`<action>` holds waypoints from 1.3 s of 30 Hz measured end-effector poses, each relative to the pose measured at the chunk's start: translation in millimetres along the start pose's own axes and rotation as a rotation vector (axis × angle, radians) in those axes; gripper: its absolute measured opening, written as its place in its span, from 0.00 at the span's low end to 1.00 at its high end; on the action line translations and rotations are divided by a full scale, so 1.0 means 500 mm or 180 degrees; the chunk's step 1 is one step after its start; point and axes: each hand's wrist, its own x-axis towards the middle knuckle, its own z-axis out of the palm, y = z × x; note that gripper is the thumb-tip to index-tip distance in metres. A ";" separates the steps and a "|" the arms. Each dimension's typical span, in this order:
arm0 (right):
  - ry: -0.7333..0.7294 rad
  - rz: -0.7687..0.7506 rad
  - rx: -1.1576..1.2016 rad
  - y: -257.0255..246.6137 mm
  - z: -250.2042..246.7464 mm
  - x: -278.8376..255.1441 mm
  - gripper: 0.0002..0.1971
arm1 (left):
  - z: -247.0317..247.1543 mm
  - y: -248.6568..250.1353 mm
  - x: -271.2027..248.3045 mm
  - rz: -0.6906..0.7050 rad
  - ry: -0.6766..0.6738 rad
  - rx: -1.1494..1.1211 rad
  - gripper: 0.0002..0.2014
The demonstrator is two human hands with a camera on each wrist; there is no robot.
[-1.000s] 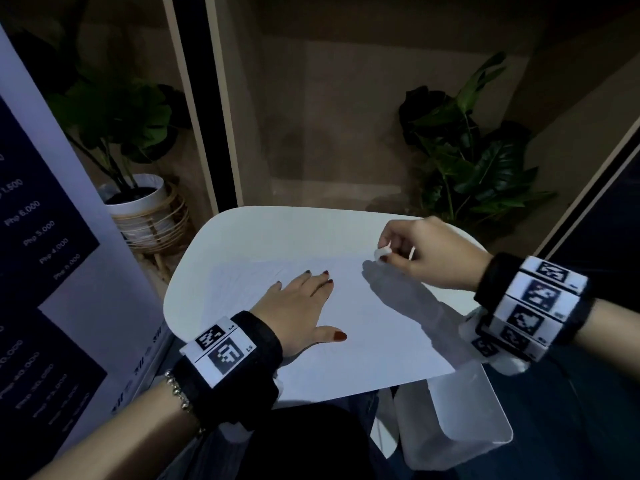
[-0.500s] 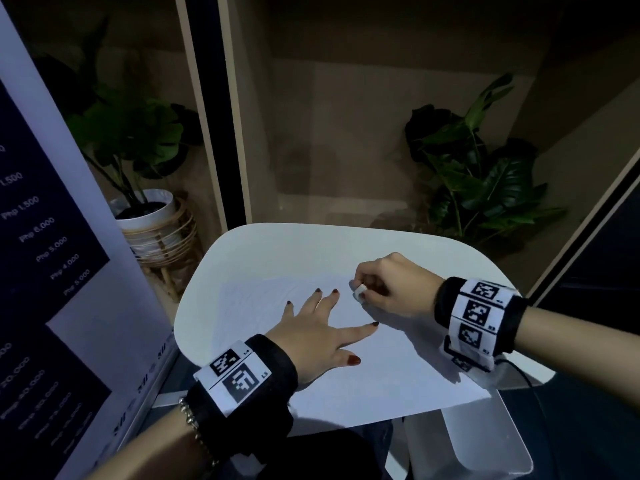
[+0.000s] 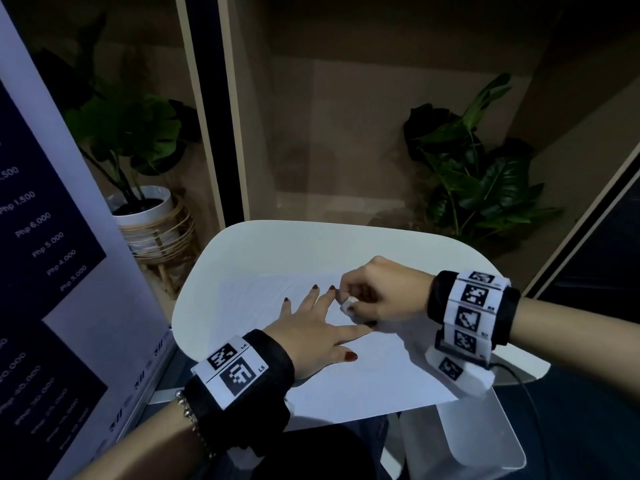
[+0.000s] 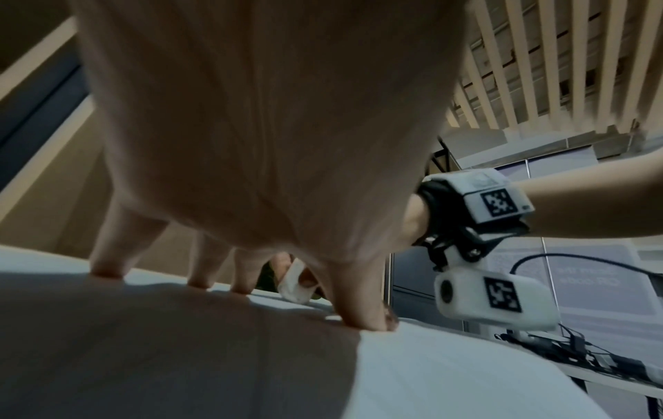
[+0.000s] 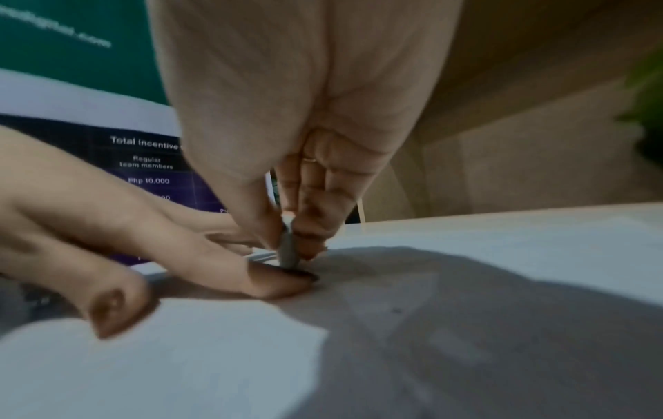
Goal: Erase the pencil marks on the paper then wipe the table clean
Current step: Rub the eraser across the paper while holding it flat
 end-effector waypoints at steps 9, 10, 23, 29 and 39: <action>-0.0102 0.0046 0.0072 0.000 -0.007 -0.008 0.03 | -0.002 0.000 0.000 -0.0003 -0.0041 0.0010 0.26; -0.0207 0.0024 0.0127 -0.001 -0.009 -0.010 0.03 | -0.002 0.000 -0.001 -0.0002 -0.0037 -0.0010 0.25; 0.0089 0.0221 -0.0079 0.045 -0.022 -0.007 0.03 | -0.007 0.001 -0.005 -0.0015 -0.0131 -0.0085 0.26; 0.0026 0.0068 -0.0083 0.037 -0.017 -0.014 0.02 | -0.006 -0.002 -0.006 -0.0001 -0.0138 -0.0124 0.26; -0.0326 0.0245 0.0077 0.059 -0.040 -0.017 0.04 | -0.009 -0.004 -0.004 0.0014 -0.0183 -0.0197 0.26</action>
